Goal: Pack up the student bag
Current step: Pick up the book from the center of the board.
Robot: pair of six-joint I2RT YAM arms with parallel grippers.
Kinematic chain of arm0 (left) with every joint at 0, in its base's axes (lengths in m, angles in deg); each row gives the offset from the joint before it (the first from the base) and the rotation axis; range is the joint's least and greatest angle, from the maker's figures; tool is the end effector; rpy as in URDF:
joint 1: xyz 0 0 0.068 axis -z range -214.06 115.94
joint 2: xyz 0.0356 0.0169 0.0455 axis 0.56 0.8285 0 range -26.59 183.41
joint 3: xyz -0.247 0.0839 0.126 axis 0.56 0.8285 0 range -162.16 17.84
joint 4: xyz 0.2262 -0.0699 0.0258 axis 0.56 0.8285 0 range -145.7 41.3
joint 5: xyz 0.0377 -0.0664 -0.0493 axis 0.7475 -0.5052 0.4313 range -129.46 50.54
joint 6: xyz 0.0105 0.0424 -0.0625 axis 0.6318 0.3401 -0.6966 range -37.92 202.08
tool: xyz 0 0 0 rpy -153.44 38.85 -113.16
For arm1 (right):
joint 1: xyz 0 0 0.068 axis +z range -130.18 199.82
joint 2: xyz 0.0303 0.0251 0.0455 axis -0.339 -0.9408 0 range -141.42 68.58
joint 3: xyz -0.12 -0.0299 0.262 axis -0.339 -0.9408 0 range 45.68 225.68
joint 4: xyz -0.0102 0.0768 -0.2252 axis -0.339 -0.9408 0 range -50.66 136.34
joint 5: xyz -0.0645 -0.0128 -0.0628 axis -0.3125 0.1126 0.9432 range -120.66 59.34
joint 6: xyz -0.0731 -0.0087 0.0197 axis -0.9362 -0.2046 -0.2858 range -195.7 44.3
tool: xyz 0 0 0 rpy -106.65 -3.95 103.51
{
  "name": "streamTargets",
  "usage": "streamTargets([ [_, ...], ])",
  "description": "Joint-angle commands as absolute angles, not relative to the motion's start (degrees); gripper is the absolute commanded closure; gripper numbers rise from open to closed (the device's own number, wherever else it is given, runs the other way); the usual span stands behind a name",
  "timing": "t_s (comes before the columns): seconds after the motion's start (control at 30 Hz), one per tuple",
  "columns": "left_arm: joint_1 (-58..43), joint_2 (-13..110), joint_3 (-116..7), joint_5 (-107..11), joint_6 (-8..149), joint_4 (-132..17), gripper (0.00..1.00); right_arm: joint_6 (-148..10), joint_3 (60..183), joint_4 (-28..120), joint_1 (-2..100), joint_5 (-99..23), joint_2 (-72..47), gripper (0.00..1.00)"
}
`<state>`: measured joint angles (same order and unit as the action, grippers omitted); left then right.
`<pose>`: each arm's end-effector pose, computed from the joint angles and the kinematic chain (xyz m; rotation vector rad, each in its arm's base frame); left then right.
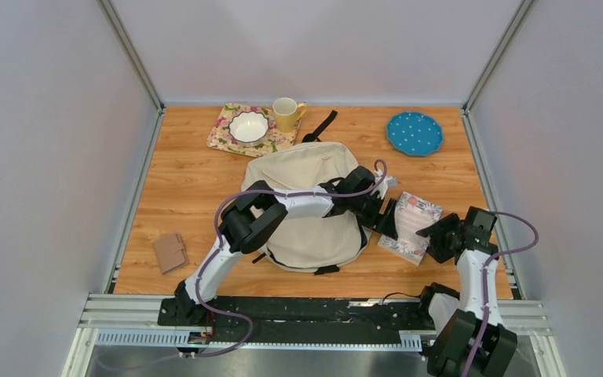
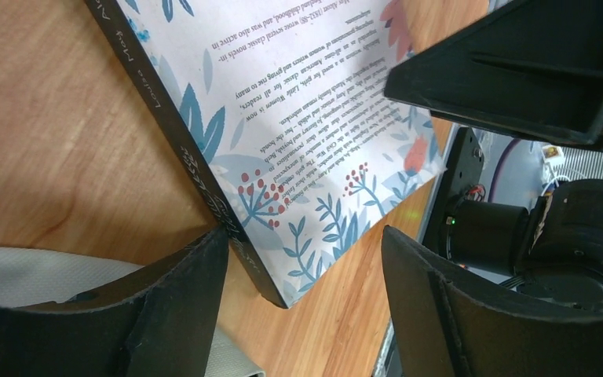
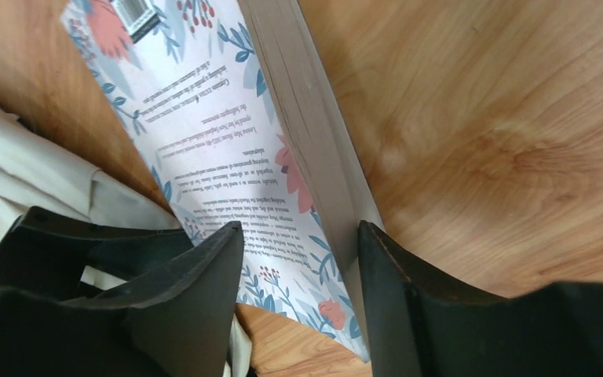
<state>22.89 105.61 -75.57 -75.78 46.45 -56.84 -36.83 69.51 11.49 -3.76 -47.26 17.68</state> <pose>0.2503 -0.4549 0.1538 0.8720 2.4199 -1.4779 0.1263 -0.0350 0.1654 1.2938 2.3215 0.4726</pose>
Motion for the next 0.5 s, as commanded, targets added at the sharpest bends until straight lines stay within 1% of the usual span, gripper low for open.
streamTargets([
  [0.0, 24.9, 106.2, -77.9, -79.6, 45.5, -59.0, 0.24, -34.6, 69.7, 16.3, -3.0, -60.9, 22.3, 0.48],
  [0.07, 24.9, 106.3, -77.9, -79.7, 45.3, -58.9, 0.25, -34.0, 68.7, 17.8, -3.0, -63.2, 23.8, 0.56],
  [0.13, 25.0, 106.3, -77.8, -79.6, 45.3, -58.9, 0.26, -34.1, 68.1, 18.0, -3.0, -63.0, 24.3, 0.57],
  [0.23, 24.9, 106.1, -78.0, -79.7, 45.3, -59.0, 0.27, -34.7, 67.3, 18.5, -3.0, -63.8, 22.6, 0.56],
  [0.27, 24.9, 106.0, -78.0, -79.7, 45.3, -59.0, 0.28, -35.4, 67.5, 18.3, -3.0, -64.0, 21.4, 0.54],
  [0.33, 24.9, 106.0, -78.0, -79.6, 45.2, -59.0, 0.29, -36.2, 67.6, 18.3, -3.0, -64.3, 20.0, 0.54],
  [0.43, 25.0, 105.9, -78.1, -79.7, 44.9, -59.3, 0.3, -37.6, 67.6, 18.2, -3.0, -63.7, 18.6, 0.58],
  [0.47, 24.9, 105.9, -78.1, -79.8, 44.8, -59.4, 0.32, -37.6, 67.6, 18.0, -3.0, -63.6, 18.3, 0.62],
])
